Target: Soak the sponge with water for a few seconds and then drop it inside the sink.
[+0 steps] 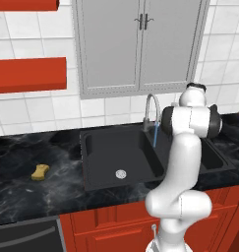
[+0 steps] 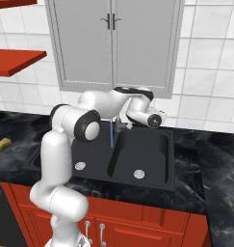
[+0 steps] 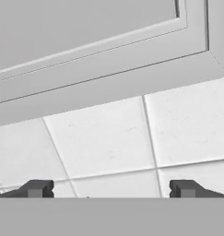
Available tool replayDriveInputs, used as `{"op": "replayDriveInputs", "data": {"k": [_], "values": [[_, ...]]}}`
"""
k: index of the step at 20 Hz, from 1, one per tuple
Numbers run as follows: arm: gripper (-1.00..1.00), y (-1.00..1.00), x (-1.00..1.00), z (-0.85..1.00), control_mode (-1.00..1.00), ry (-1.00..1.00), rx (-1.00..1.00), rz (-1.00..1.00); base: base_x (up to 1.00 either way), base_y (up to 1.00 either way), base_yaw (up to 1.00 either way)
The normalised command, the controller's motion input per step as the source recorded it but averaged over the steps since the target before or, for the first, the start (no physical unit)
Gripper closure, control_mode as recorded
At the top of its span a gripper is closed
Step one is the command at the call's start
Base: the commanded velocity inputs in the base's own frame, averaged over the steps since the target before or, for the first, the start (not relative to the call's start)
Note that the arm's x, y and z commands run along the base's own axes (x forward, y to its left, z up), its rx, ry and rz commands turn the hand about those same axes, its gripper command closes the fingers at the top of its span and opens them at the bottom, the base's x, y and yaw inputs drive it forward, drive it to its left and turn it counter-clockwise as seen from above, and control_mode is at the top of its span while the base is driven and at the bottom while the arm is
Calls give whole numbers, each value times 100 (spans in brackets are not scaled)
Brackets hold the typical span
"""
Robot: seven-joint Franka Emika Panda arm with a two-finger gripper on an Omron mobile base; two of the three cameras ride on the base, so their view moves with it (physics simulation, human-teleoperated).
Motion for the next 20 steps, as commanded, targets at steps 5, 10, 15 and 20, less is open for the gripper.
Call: {"op": "replayDriveInputs", "data": {"k": [5, 10, 15, 20], "values": [[-100, -6, -32, 27, -100, 9, 0, -5, 0, 0, 0], [-100, 0, -39, 1, -100, 13, 0, -8, 0, 0, 0], [-100, -4, -36, 15, -100, 21, 0, -7, 0, 0, 0], [-100, -16, -48, 47, -100, 25, 0, -5, 0, 0, 0]]}}
